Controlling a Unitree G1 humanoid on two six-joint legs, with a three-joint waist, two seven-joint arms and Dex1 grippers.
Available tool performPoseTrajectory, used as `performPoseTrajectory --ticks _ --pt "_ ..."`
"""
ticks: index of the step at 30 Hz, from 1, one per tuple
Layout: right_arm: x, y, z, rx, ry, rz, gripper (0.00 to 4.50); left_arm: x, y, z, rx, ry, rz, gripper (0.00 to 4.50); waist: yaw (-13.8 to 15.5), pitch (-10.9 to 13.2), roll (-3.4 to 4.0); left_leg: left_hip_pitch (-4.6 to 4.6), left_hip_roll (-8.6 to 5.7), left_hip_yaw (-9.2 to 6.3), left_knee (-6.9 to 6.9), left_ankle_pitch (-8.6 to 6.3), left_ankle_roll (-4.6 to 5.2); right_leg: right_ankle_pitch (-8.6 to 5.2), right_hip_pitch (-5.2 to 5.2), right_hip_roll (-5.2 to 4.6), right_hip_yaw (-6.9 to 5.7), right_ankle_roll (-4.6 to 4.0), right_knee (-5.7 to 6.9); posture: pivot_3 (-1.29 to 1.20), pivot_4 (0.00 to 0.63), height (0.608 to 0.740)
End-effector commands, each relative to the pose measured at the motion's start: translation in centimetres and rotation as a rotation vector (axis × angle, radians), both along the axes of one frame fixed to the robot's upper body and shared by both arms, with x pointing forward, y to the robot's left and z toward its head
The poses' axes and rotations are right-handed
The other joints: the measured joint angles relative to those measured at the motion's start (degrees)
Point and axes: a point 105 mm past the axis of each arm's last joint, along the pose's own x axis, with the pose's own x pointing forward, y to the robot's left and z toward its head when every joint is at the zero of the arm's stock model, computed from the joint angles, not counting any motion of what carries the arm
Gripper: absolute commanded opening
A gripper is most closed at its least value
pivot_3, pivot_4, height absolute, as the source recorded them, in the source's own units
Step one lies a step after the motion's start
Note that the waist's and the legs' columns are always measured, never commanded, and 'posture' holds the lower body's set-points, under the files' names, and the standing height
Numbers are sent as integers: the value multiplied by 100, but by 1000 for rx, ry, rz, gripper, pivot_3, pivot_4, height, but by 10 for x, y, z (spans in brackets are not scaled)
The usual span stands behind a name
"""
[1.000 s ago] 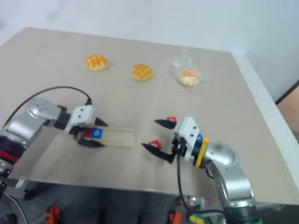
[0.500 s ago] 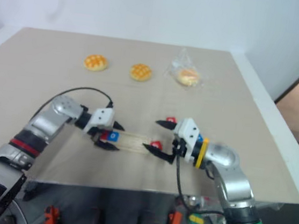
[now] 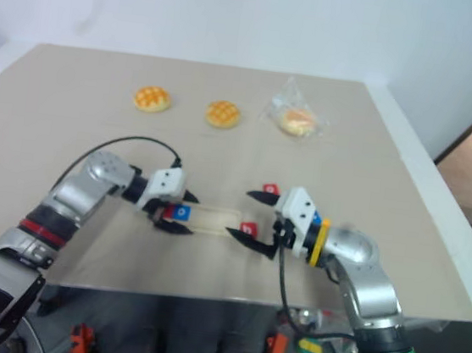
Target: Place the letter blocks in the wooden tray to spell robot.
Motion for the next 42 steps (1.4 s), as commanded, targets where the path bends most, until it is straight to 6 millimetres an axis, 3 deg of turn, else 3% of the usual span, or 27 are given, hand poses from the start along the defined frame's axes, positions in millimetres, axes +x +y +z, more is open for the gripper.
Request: performPoseTrajectory --ticks 1,3,4,5,10,12,17,19,22,23,32,42 --pt "0 -1 9 -19 -47 28 4500 -3 -1 -3 0 19 55 3262 0 0 0 0 0 0 -1 0 0 0 0 0 0 0 0 0 150 740" --pt "1 -2 8 -24 -46 31 4500 -4 0 -4 4 25 54 3262 1 0 0 0 0 -1 -1 0 0 -1 0 0 -1 0 0 0 150 740" --pt "2 -2 8 -27 -46 32 4500 -5 0 -4 6 27 54 4062 3 0 0 0 0 -1 -1 0 0 -1 0 0 -1 0 0 0 150 740" --pt "3 -3 8 -29 -46 34 4500 -6 0 -4 6 29 54 4262 3 0 0 0 -1 -1 -1 0 0 -1 1 -1 -1 0 0 0 150 740" --pt "9 -7 6 -65 -54 47 4500 -6 -2 5 -14 -34 20 4381 1 0 0 0 0 -2 -6 0 0 -5 -1 0 -1 -2 0 0 150 740" --pt "13 -11 2 -124 -64 62 4500 -10 -1 19 -39 -66 -21 4381 1 1 0 0 -1 -2 -8 0 0 -6 -2 0 -2 -3 -1 0 150 740" --pt "20 -23 -17 -242 -22 111 4500 -39 6 56 -237 5 -120 4381 -17 14 5 -3 0 0 -10 -1 0 -8 -6 0 -2 -5 -2 0 150 740" --pt "23 -25 -23 -269 -10 128 4500 -52 11 60 -306 54 -121 4381 -27 16 8 -1 5 0 -14 -2 2 -9 -7 5 -2 -8 -1 0 150 740" --pt "26 -23 -27 -279 -5 143 4500 -61 13 58 -384 85 -52 4381 -43 17 10 2 9 3 -16 -5 7 -12 -7 5 0 -12 -1 0 150 740" --pt "27 -21 -29 -282 1 151 4239 -64 13 56 -417 96 -15 4453 -47 19 13 2 9 2 -16 -5 7 -13 -7 6 -2 -14 -1 0 150 740" --pt "29 -17 -40 -282 34 173 4239 -73 17 45 -530 17 216 4453 -7 35 25 6 7 -4 -13 -6 9 -12 0 0 -4 -14 0 0 150 740" --pt "18 -17 -46 -224 75 128 4239 -81 18 30 -488 12 281 4453 -7 36 23 9 6 -2 -12 -6 8 -10 2 -1 -3 -14 0 0 150 740"
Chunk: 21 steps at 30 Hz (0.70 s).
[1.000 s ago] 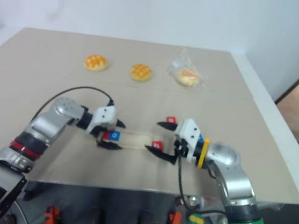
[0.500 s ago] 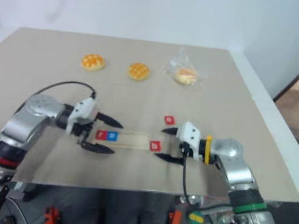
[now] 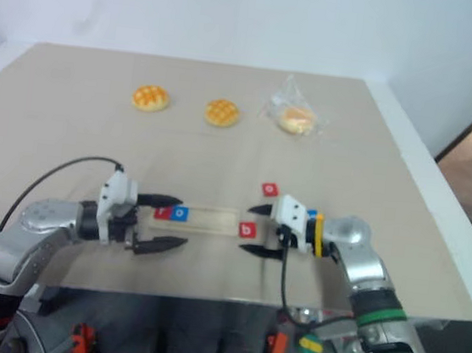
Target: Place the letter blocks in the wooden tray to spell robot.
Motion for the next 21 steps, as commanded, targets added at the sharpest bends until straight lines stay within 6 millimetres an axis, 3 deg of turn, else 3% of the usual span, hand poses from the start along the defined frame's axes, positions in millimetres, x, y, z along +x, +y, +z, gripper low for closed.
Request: performPoseTrajectory --ticks 1,15,16,20,21 --pt "-12 3 1 42 14 -26 4239 -8 -1 -1 40 -32 1 4453 0 0 0 0 0 0 -1 0 0 -1 0 0 0 0 0 0 150 740" --pt "-28 5 -12 50 93 -182 4239 1 -5 2 11 -48 27 4453 -2 -1 -1 2 1 -1 -2 -1 -2 -2 0 1 -1 -2 0 0 150 740" --pt "-29 6 -12 51 94 -183 4060 1 -6 1 13 -47 25 4500 -3 -1 -1 2 1 -1 -2 -1 -2 -2 0 1 -1 -2 0 0 150 740" --pt "-31 8 -11 51 97 -189 4060 0 -7 -4 33 -42 12 4500 -3 -1 -2 3 1 -1 -1 -1 -1 -2 1 1 -1 -2 0 0 150 740" --pt "-31 7 -11 48 96 -194 3845 0 -7 -4 33 -42 11 4500 -4 -1 -2 3 0 -1 -1 -1 -1 -2 1 1 -1 -2 0 0 150 740"
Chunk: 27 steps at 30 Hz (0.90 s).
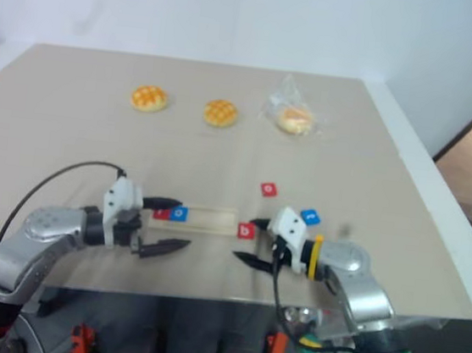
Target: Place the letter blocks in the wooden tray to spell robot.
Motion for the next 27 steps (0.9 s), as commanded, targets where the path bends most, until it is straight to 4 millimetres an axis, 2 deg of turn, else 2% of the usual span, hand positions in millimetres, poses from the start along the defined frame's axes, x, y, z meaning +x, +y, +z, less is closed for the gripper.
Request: performPoseTrajectory --ticks 1,5,8,15,17,22,24,27 --pt "-5 1 -2 -26 14 -6 3668 -2 -4 3 13 -35 -29 4500 -2 0 0 0 0 1 0 0 0 0 -1 0 1 0 0 0 150 740" --pt "-7 1 -4 -33 20 -8 2116 -2 -4 2 15 -34 -28 4500 -1 0 0 -1 0 0 -1 0 0 -1 -1 1 0 -1 0 0 150 740" --pt "-6 1 -4 -37 23 -9 1299 -3 -4 1 16 -35 -30 4500 -1 0 0 -1 -1 3 0 0 0 -1 -1 -1 2 -1 0 0 150 740" --pt "-5 -2 -1 -38 16 -26 1230 -6 0 -3 37 -40 -31 4500 1 0 0 -1 0 2 0 0 0 -2 -1 -1 2 -3 -1 0 150 740" --pt "-3 -4 5 -18 2 -45 1230 -6 1 -2 35 -45 -24 4500 1 0 0 -1 -1 2 1 0 0 -5 -1 -2 2 -8 -1 0 150 740" --pt "1 -9 35 0 -43 -35 1230 -5 1 2 15 -63 -15 4500 3 2 0 -3 -3 8 2 0 0 -9 -3 -4 7 -15 -3 0 150 740" --pt "6 -6 57 7 -75 3 1230 -5 6 7 0 -74 1 4500 -15 5 1 -4 -2 12 1 0 0 -7 -5 -4 9 -11 -3 0 150 740" --pt "13 3 76 11 -107 53 1230 -1 15 10 -6 -93 45 4500 -32 7 2 -3 4 19 -1 0 -1 4 -12 0 12 -1 -3 0 150 740"
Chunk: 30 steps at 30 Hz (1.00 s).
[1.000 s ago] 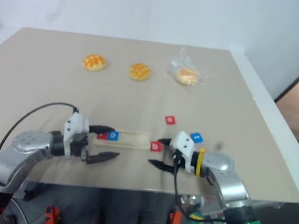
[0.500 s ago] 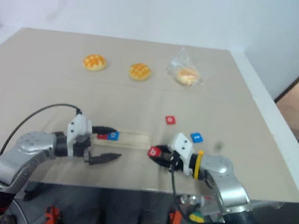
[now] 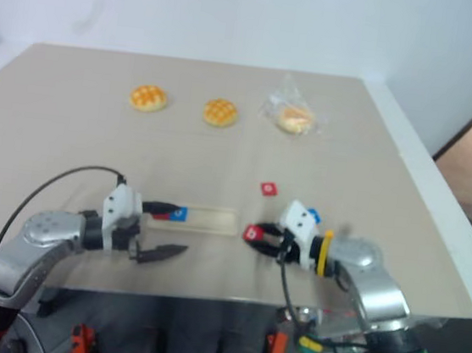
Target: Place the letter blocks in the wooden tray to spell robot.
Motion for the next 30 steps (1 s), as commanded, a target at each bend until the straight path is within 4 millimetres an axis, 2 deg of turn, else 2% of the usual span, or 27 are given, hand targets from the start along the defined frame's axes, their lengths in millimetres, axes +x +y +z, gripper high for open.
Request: performPoseTrajectory --ticks 1,3,5,9,15,22,30 --pt "6 22 37 35 -91 108 1230 3 16 16 -26 -80 74 4500 -17 1 -1 1 3 -4 -1 0 0 -1 1 3 -5 -2 0 0 150 740" --pt "12 44 43 48 -95 180 1230 5 28 18 -34 -108 136 4500 -42 1 -2 1 10 -7 -6 0 0 -1 -2 11 -6 -9 0 0 150 740" --pt "15 59 37 22 -82 244 1230 6 40 16 -22 -133 196 4500 -42 0 -3 2 17 -14 -12 0 0 -3 -2 20 -10 -16 0 0 150 740" --pt "18 72 22 -26 -54 318 1230 5 52 11 -26 -136 277 4500 37 0 -3 -5 14 -26 -22 -6 -9 -24 -4 12 -22 -24 0 0 150 740" --pt "20 76 3 -86 -30 377 1230 -3 46 9 -59 -120 292 4500 42 1 -4 -25 -4 -18 -12 -18 -21 -27 -9 -20 -18 -13 -6 0 150 740" --pt "27 88 3 -81 -34 386 1230 -7 39 8 -78 -97 275 4500 34 1 -3 -12 7 -21 -10 -17 -21 -24 -7 3 -22 -16 -1 0 150 740" --pt "26 106 -3 -89 -23 420 1230 -9 34 4 -63 -82 259 4500 31 1 -3 -7 18 -20 -12 -18 -21 -23 -6 13 -23 -26 0 0 150 740"
